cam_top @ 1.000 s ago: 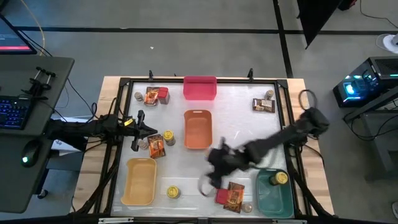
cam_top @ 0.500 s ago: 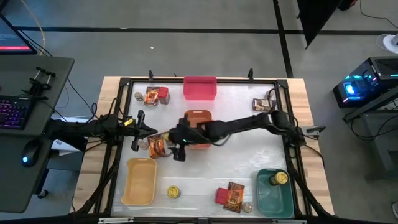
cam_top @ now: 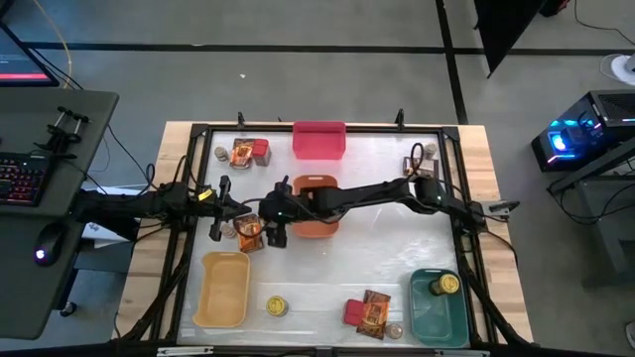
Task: Sort spices by type
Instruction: Put the top yellow spice bottle into the green bin
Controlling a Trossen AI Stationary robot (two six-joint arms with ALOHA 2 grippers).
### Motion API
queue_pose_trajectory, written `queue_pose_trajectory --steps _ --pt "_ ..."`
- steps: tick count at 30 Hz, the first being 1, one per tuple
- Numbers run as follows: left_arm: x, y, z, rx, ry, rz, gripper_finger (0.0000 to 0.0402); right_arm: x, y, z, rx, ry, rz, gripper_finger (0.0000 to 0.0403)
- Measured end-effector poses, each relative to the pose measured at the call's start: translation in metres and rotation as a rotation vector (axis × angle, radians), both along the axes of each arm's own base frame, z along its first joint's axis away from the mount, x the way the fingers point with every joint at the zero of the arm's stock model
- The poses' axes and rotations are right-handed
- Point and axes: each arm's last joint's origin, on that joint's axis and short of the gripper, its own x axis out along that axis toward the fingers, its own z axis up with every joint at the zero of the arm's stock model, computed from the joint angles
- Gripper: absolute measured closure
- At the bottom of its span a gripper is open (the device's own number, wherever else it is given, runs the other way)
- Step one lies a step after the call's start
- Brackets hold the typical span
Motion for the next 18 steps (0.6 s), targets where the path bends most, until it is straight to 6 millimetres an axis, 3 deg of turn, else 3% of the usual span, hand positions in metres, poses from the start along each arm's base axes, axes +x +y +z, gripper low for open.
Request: queue_pose_trajectory --steps 10,18 --pt "0.0 0.0 0.0 0.0 -0.001 0.0 0.0401 0.003 -0.002 0.006 -0.073 -0.05 0.03 0.0098" --pt "0.0 0.0 0.0 0.0 0.0 0.0 0.0401 0.001 -0.009 -0.006 -0.049 -0.02 -0.016 0.0098"
